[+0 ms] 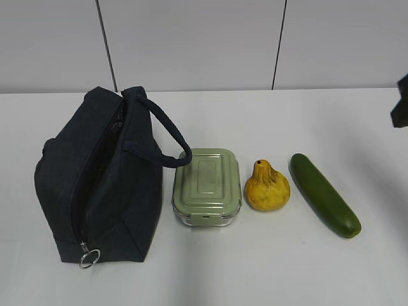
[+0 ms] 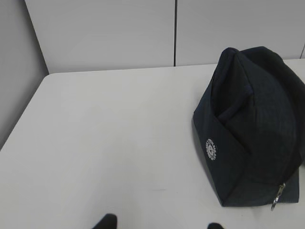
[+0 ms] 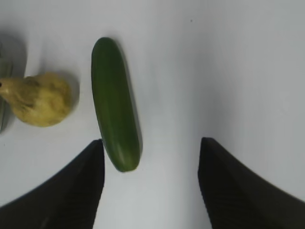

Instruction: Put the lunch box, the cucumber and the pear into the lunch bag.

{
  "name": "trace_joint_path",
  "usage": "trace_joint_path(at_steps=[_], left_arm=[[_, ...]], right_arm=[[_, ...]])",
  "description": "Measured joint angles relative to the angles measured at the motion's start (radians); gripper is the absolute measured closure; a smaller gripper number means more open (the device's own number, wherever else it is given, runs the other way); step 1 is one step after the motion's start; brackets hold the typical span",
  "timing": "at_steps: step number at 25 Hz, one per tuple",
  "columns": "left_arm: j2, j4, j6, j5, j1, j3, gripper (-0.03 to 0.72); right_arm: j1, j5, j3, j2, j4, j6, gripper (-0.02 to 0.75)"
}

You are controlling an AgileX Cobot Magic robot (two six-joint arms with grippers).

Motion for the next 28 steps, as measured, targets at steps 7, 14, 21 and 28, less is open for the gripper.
trace_joint_path(at_steps=[7, 14, 21, 28], left_arm=[[0.286, -0.259, 0.067, -0.044, 0.0, -0.058, 0.346], [0.711, -0.496, 0.294, -0.255, 0.0, -0.143, 0.346], [1.046, -0.639, 0.495, -0.287, 0.0, -0.255, 0.341], [1.184, -0.667, 0.56, -0.257, 0.0, -0.287, 0.34]], right_arm=[[0.0, -0.051, -0.15, 0.332, 0.112, -0.083, 0.261], [0.0, -0.123, -0.16, 0.384, 0.209, -0.157, 0.262], [0.0, -0.124, -0.192, 0.413, 0.28, -0.217, 0.261], [0.0, -0.12, -0.239, 0.417, 0.284, -0.225, 0.262]])
